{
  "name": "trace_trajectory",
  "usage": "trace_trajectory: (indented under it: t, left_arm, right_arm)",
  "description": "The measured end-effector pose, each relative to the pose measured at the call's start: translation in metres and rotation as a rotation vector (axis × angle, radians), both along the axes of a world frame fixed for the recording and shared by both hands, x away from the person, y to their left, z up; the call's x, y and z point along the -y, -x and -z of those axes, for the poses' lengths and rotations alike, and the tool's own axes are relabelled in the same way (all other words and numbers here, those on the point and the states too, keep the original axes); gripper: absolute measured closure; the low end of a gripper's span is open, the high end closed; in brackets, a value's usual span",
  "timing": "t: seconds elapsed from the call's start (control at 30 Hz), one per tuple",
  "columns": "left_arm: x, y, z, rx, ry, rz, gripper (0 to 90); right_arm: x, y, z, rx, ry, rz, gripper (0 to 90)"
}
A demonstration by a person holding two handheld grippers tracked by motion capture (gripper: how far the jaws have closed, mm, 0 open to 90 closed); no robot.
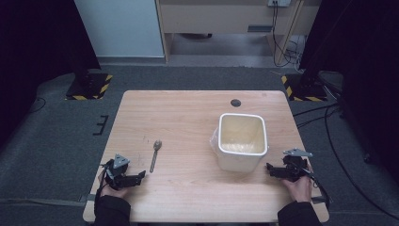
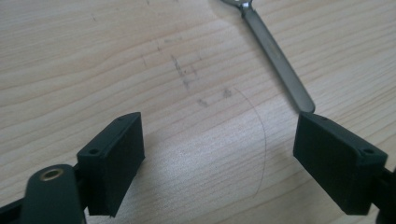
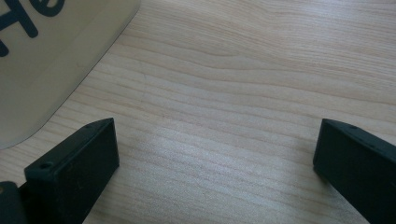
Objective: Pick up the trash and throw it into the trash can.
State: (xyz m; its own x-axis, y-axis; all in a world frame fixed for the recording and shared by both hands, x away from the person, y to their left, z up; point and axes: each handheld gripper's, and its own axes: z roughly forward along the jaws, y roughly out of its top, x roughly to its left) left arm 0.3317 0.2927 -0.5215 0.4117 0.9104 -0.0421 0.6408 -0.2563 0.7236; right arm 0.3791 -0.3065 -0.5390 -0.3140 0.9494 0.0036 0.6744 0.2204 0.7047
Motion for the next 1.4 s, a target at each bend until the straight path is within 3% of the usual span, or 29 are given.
trace_trajectory:
  t: [0.2,0.57,0.87,0.97,1.4]
  left_arm:
    - [0.004,0.008,-0.019,0.094,0.048,-0.021,17.2]
    - [0.010,0.019,-0.048,0.202,0.113,-0.084,16.9]
    - [0.013,0.024,-0.072,0.262,0.166,-0.095,16.4]
    - [0.015,0.025,-0.078,0.277,0.164,-0.087,16.4]
    - [0.028,0.010,-0.113,0.356,0.190,-0.057,15.6]
  right_arm:
    - [0.000,0.000,0.000,0.000,0.000,0.000,0.3]
    - [0.000,0.000,0.000,0.003,-0.001,0.003,0.3]
    - [0.000,0.000,0.000,0.003,-0.001,0.003,0.3]
    - [0.000,0.000,0.000,0.003,-0.001,0.003,0.3]
    - [0.000,0.000,0.000,0.003,-0.001,0.003,0.3]
